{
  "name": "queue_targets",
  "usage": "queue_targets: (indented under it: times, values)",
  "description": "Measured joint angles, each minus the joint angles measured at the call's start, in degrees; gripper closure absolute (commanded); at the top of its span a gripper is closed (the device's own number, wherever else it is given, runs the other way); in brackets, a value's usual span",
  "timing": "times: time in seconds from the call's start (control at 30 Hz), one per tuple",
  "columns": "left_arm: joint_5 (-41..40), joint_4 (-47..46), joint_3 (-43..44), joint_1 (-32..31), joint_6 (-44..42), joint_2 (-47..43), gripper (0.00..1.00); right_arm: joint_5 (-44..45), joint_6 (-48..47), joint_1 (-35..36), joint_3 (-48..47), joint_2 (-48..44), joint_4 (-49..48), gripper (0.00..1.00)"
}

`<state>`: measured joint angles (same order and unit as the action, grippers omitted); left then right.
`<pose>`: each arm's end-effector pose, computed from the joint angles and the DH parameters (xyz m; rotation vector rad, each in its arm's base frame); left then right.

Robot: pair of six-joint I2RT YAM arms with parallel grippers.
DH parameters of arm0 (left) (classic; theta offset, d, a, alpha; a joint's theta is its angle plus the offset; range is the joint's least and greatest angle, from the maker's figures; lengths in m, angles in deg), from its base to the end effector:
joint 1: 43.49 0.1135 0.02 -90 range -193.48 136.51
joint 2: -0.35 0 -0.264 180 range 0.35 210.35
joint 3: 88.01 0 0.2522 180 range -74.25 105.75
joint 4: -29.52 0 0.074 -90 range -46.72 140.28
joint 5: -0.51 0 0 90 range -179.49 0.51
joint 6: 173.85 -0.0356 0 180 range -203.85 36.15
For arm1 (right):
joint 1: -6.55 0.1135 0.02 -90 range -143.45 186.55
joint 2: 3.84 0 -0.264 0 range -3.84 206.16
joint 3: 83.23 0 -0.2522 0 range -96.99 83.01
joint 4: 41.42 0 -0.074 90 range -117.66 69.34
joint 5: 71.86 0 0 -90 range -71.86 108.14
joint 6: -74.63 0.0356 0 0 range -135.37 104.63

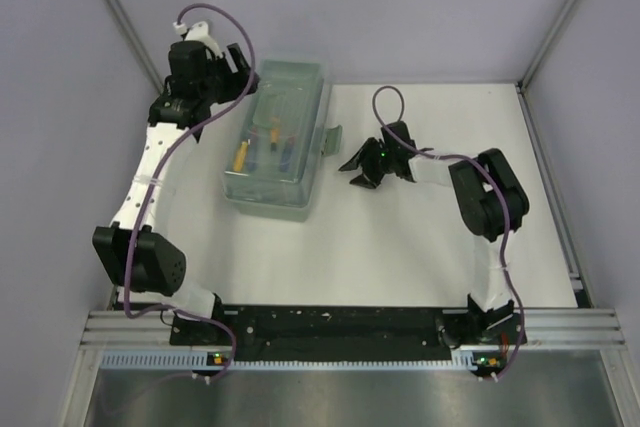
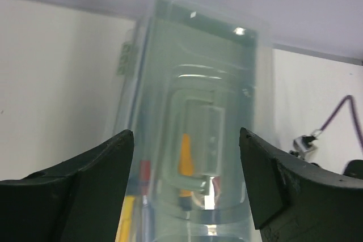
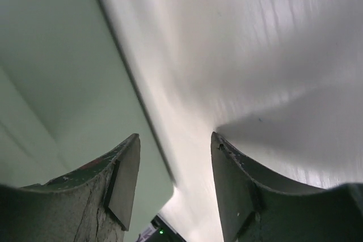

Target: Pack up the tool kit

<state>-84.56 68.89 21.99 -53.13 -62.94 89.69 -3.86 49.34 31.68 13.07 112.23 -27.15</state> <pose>0.3511 -0.0627 0.4313 -0.1295 1.9163 -0.4424 0.3768 0.1915 0.1378 0.7040 2.5609 1.1078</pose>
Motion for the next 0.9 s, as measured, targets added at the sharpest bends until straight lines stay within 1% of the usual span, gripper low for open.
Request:
queue_targets:
  times: [0.07, 0.17, 0.27, 0.37, 0.47, 0.6, 0.73, 0.9]
  values:
    - [0.0, 0.9, -2.0, 3.5, 1.3, 0.1, 0.22, -1.5, 0.4, -1.0, 1.1, 0.1, -3.8, 0.42]
    - [0.5, 1.9, -5.0, 6.8, 3.0, 0.1, 0.23, -4.1, 2.0, -1.8, 1.3, 0.9, -12.0, 0.34]
    - [3.7, 1.6, -8.3, 10.5, 5.4, 0.2, 0.24, -6.7, 7.8, -2.4, 4.1, 2.0, -28.1, 0.3]
    - [6.8, 0.5, -11.9, 13.9, 8.2, 0.4, 0.25, -8.8, 15.8, -2.6, 5.8, 5.9, -44.4, 0.25]
    - [9.3, -0.5, -14.5, 15.8, 10.5, 1.2, 0.25, -9.4, 22.0, -2.6, 5.8, 10.1, -55.3, 0.21]
    - [12.0, -2.6, -16.6, 16.3, 12.7, 3.4, 0.26, -9.6, 26.1, -2.7, 5.8, 11.5, -61.8, 0.15]
    - [13.3, -4.4, -18.0, 16.8, 14.4, 4.5, 0.26, -9.9, 28.1, -2.8, 5.5, 11.7, -67.0, 0.06]
    - [14.5, -5.9, -19.1, 17.2, 15.5, 4.6, 0.26, -11.2, 29.0, -2.8, 3.3, 13.5, -69.5, 0.04]
